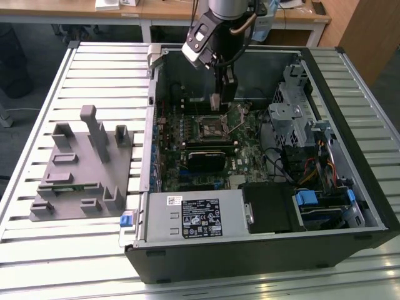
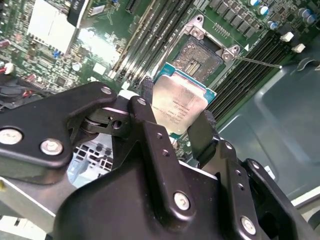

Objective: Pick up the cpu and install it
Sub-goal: 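Place the cpu into insertion slot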

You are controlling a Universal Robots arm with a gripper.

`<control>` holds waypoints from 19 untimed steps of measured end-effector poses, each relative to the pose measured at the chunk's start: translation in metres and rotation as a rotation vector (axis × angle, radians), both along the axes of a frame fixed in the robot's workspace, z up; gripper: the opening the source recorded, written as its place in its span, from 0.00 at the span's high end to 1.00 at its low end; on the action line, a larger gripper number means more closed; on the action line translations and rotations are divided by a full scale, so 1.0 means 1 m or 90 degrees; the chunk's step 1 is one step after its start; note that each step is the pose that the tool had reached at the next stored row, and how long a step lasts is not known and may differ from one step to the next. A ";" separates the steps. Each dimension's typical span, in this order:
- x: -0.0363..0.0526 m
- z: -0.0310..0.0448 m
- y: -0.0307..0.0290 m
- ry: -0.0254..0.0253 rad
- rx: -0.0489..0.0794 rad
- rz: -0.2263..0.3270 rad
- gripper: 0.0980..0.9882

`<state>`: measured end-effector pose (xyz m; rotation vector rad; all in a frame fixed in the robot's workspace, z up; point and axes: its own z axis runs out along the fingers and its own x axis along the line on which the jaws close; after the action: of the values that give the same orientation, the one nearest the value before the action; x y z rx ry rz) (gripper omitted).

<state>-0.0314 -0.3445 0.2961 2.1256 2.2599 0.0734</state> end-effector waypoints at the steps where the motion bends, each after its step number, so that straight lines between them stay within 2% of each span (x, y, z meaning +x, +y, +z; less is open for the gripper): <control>1: 0.0000 -0.0016 0.0008 0.0000 0.000 0.002 0.51; 9: 0.0000 -0.0151 0.0144 0.0004 0.000 0.006 0.51; 19: -0.0011 -0.0332 0.0192 0.0009 0.000 0.005 0.51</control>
<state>-0.0325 -0.3253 0.2629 2.1174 2.2693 0.0721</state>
